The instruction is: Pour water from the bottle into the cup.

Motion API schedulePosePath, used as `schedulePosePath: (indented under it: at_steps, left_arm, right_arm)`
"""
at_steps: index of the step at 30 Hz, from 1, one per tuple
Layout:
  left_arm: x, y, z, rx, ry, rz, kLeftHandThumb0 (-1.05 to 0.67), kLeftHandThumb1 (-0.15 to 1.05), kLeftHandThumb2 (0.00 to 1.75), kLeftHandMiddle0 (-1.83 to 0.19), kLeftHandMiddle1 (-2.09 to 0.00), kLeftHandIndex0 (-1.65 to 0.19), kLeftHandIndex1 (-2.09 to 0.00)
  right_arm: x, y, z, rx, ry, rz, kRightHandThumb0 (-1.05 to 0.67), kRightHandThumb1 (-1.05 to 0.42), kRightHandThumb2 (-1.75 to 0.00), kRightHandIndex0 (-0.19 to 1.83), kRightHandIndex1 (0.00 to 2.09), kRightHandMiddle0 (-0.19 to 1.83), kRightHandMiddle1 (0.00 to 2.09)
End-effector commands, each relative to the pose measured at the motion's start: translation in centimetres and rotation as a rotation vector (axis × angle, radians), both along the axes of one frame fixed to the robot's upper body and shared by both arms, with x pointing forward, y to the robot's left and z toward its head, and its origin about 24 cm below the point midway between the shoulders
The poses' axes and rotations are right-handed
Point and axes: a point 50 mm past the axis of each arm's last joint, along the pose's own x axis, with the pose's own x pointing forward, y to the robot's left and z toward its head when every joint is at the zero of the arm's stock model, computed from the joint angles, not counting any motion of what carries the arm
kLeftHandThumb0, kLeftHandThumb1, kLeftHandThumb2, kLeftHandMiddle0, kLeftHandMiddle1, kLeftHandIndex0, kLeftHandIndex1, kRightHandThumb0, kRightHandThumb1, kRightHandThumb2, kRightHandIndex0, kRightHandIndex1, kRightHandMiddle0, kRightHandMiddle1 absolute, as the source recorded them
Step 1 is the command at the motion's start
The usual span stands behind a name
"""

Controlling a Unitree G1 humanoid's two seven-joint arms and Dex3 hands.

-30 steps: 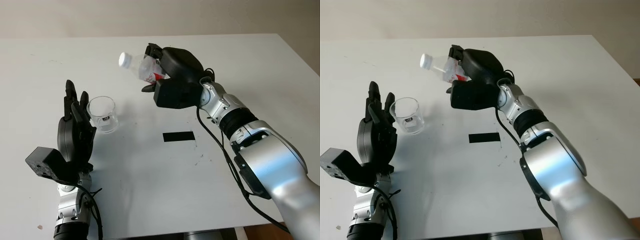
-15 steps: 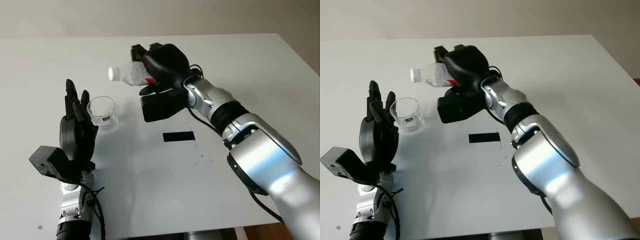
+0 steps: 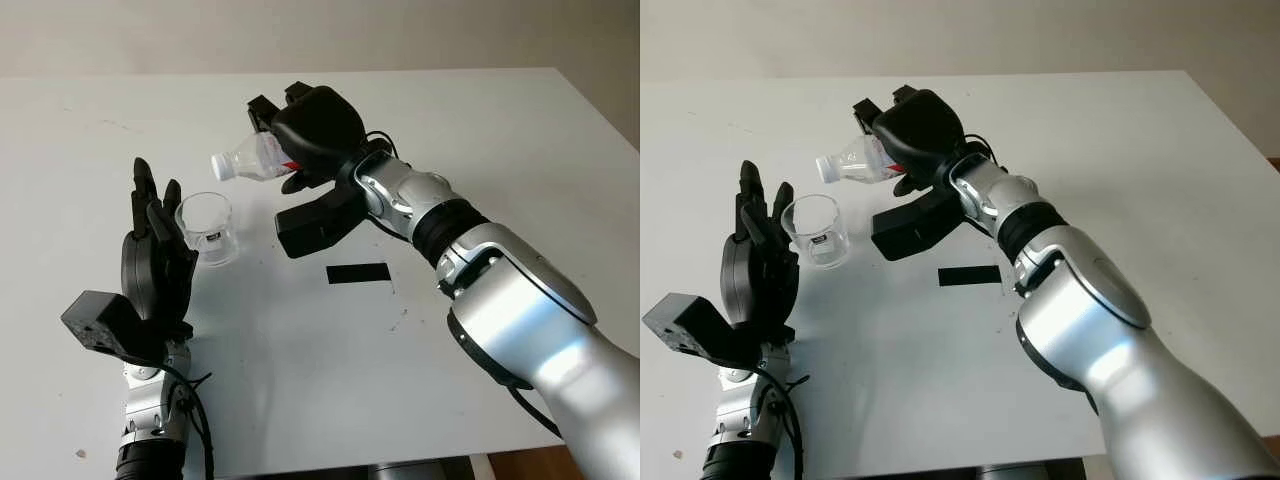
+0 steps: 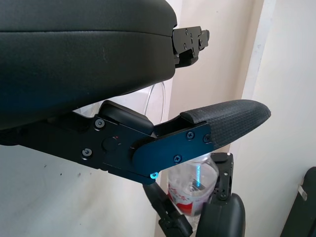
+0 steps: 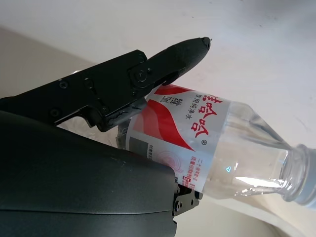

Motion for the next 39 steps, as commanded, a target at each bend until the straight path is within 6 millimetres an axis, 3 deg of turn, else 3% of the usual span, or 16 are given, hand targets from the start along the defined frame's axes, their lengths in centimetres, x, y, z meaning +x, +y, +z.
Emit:
schedulePosePath:
  at_steps: [1, 6, 12, 13, 16, 27, 33, 38, 39]
  left_arm:
    - [-0.3, -0.3, -1.2, -0.011, 0.036, -0.006, -0.89, 1.05, 0.78, 0.19, -0.38, 0.13, 0.00]
    - [-0.2, -0.4, -1.2, -0.016, 0.037, -0.005, -0.89, 1.05, 0.76, 0.19, -0.37, 0.13, 0.00]
    - [-0.1, -0.4, -1.2, -0.020, 0.037, -0.006, -0.90, 1.05, 0.76, 0.19, -0.34, 0.14, 0.00]
    - [-0.1, -0.4, -1.2, -0.020, 0.037, -0.004, -0.89, 1.05, 0.76, 0.19, -0.35, 0.13, 0.00]
    - [-0.1, -0.4, -1.2, -0.021, 0.037, -0.002, -0.88, 1.05, 0.78, 0.19, -0.38, 0.11, 0.00]
    - [0.1, -0.4, -1.1, -0.022, 0.037, 0.003, -0.88, 1.05, 0.78, 0.19, -0.38, 0.10, 0.00]
    - [0.1, -0.3, -1.1, -0.021, 0.034, 0.000, -0.89, 1.05, 0.76, 0.19, -0.38, 0.10, 0.00]
    - [0.1, -0.3, -1.0, -0.022, 0.032, 0.002, -0.89, 1.05, 0.76, 0.19, -0.38, 0.10, 0.00]
    - [0.1, -0.2, -1.0, -0.021, 0.032, 0.002, -0.89, 1.05, 0.76, 0.19, -0.38, 0.10, 0.00]
  right_arm:
    - [-0.1, 1.0, 1.9, -0.015, -0.077, 0.026, -0.35, -0.98, -0.05, 0.84, 2.09, 0.28, 1.74]
    - [-0.2, 1.4, 1.8, -0.060, -0.111, 0.044, -0.36, -0.98, -0.06, 0.78, 2.09, 0.27, 1.85]
    - [-0.3, 1.8, 1.9, -0.091, -0.139, 0.056, -0.35, -0.98, -0.05, 0.71, 2.09, 0.22, 1.83]
    - [-0.3, 1.8, 1.9, -0.093, -0.138, 0.057, -0.36, -1.01, -0.08, 0.70, 2.09, 0.23, 1.98]
    - [-0.4, 2.0, 2.0, -0.090, -0.142, 0.064, -0.39, -1.04, -0.14, 0.70, 2.09, 0.34, 2.08]
    - [-0.5, 2.2, 2.3, -0.047, -0.140, 0.075, -0.38, -1.05, -0.21, 0.78, 2.09, 0.42, 2.09]
    - [-0.5, 2.2, 2.3, -0.055, -0.146, 0.072, -0.35, -1.05, -0.10, 0.83, 2.09, 0.40, 2.09]
    - [-0.4, 2.0, 2.4, -0.025, -0.139, 0.072, -0.34, -1.05, -0.10, 0.81, 2.09, 0.39, 2.09]
    - [-0.4, 1.8, 2.4, 0.017, -0.117, 0.075, -0.34, -1.03, -0.09, 0.80, 2.09, 0.30, 2.01]
